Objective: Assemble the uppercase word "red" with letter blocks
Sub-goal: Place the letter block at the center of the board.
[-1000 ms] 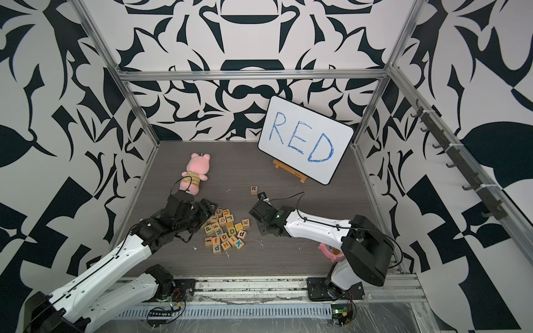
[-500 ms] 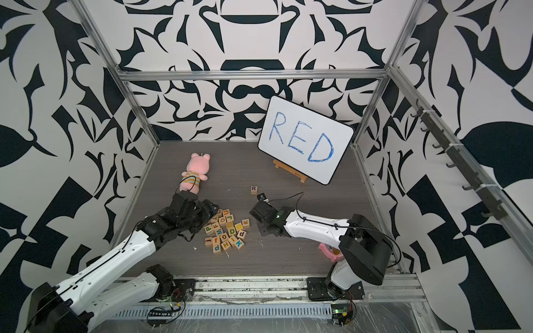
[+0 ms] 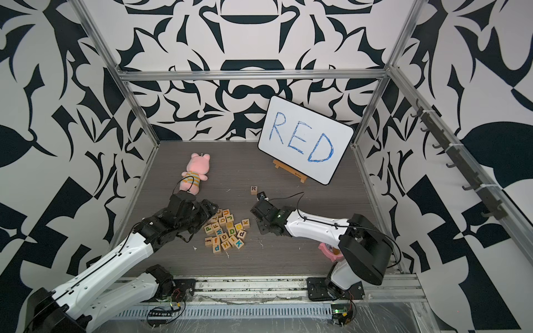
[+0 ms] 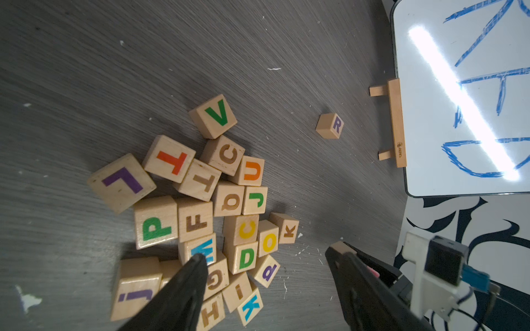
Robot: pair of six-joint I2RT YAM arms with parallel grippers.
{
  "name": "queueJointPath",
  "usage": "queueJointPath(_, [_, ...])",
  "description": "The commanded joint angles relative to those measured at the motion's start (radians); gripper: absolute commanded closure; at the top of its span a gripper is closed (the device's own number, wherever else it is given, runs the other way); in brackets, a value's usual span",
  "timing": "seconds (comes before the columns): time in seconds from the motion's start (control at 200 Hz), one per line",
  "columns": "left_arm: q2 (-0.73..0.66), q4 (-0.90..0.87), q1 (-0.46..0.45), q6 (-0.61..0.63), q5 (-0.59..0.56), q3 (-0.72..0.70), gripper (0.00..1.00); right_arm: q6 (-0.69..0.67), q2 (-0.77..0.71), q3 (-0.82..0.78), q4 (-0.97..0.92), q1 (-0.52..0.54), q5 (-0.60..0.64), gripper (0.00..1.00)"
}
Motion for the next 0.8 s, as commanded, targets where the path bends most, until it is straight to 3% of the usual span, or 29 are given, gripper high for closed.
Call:
queueJointPath(0.0, [-0.008,-0.035,-0.003,0.012,-0.01,-0.016,0.23,-0.021,0.031,0.006,0.047,-0.011,-0.018,0.93])
queueJointPath(0.525, [0.019,-0.006,-0.003,0.005,-0.01,-0.028,0.23,-0.077,0.229,0.151,0.083,-0.112,-0.041,0.91])
queueJointPath(0.625, [0.026,0.004,-0.003,0.003,-0.007,-0.032,0.22,-0.081,0.269,0.185,0.074,-0.116,-0.038,0.87])
queueJointPath(0.795, [0.035,0.011,-0.003,0.004,-0.005,-0.032,0.22,-0.086,0.301,0.207,0.045,-0.117,-0.032,0.71])
